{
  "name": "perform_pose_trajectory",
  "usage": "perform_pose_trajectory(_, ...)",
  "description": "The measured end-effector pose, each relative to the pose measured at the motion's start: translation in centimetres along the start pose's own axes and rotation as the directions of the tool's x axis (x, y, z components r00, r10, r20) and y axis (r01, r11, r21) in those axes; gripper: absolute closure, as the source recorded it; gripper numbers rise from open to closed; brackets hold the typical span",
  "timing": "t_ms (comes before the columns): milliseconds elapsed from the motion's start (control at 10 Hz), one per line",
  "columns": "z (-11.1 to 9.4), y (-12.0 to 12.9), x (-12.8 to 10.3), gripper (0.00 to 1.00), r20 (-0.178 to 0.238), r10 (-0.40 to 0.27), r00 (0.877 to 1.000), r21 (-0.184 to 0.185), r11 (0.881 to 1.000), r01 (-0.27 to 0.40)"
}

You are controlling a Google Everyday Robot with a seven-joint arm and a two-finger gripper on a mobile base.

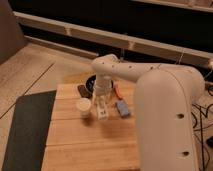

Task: Place the bottle in the ceramic bowl

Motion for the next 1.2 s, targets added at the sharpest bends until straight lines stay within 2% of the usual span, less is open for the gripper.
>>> perform_pose_trajectory(400, -3.3, -4.0, -3.1, 1.0, 0.059, 0.072, 0.996, 0.025, 0.997, -0.074)
perform_pose_trajectory(1000, -3.4, -4.0, -3.4, 1.0, 0.061, 0.068, 0.996, 0.031, 0.997, -0.07)
perform_pose_trajectory(1200, -5.8, -4.6, -5.8, 1.0, 0.123, 0.059, 0.991, 0.051, 0.997, -0.066)
